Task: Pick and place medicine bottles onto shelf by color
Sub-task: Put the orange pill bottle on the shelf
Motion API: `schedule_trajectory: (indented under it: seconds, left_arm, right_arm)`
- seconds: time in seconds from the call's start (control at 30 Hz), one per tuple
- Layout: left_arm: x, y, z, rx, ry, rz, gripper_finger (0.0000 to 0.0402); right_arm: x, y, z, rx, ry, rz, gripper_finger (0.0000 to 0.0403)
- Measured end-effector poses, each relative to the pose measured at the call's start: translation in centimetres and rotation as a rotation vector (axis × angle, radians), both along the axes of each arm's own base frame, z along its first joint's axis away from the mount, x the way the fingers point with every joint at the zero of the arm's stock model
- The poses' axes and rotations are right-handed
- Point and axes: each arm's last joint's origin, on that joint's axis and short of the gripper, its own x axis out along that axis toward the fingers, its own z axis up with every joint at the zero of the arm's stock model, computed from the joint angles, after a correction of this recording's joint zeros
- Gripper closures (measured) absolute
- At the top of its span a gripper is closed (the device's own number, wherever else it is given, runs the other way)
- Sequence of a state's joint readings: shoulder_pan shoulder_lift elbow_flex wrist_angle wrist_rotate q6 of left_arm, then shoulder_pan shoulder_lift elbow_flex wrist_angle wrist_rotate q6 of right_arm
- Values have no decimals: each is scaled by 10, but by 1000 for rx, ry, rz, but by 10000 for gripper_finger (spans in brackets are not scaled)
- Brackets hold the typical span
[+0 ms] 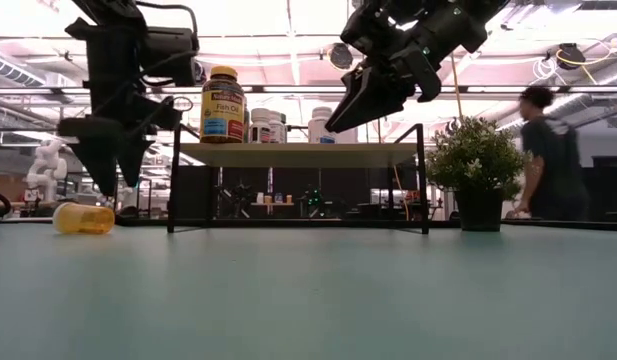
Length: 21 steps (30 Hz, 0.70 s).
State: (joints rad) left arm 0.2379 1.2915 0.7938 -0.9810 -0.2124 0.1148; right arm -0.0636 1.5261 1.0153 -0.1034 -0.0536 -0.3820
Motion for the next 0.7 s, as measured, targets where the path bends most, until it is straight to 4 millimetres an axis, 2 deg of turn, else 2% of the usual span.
schedule_trajectory:
  seconds: [0.27,0.57,0.7]
  left_arm:
    - [-1,8,-4,22,-29,192,11]
    - [0,11,-5,30,-60,236,11]
    - [-2,11,-10,24,-87,401,11]
  right_arm:
    - [-2,0,-2,3,31,-1,282]
    - [-3,0,-3,5,45,-2,282]
    - [-4,0,-5,6,61,-3,282]
